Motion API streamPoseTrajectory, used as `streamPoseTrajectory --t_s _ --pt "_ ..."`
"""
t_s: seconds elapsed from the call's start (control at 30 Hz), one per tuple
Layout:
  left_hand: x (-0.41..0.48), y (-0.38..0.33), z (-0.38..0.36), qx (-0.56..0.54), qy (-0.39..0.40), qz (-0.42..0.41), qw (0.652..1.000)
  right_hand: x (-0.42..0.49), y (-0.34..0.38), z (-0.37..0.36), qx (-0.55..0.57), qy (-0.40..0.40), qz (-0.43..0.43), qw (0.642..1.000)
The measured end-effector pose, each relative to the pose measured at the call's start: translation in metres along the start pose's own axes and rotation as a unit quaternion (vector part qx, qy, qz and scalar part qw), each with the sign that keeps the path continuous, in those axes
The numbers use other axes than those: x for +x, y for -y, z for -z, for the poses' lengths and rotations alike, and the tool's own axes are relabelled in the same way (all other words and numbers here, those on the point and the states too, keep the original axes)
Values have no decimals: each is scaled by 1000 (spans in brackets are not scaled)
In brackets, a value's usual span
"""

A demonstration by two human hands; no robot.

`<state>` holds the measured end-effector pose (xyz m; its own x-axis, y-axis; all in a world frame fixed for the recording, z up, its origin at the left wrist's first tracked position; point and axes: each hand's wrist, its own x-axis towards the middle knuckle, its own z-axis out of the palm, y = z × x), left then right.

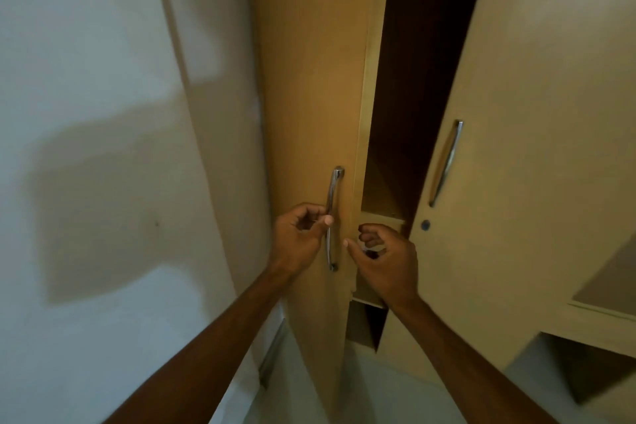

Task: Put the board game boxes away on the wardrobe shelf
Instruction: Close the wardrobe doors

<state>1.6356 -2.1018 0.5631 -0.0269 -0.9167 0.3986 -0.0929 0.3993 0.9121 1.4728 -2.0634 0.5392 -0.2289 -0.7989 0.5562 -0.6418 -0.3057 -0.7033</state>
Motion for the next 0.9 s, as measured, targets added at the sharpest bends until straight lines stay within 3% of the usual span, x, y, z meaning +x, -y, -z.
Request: streamPoseTrajectory --t_s 0.1,0.67,0.9 --pt "16 1 -32 3 27 -6 1000 16 -22 18 -66 -41 -34 996" --pt "126 35 -181 5 45 5 999 146 -123 63 -329 -149 -12 933" --pt "164 51 -214 37 22 -3 999 193 -148 63 -379 -135 10 915"
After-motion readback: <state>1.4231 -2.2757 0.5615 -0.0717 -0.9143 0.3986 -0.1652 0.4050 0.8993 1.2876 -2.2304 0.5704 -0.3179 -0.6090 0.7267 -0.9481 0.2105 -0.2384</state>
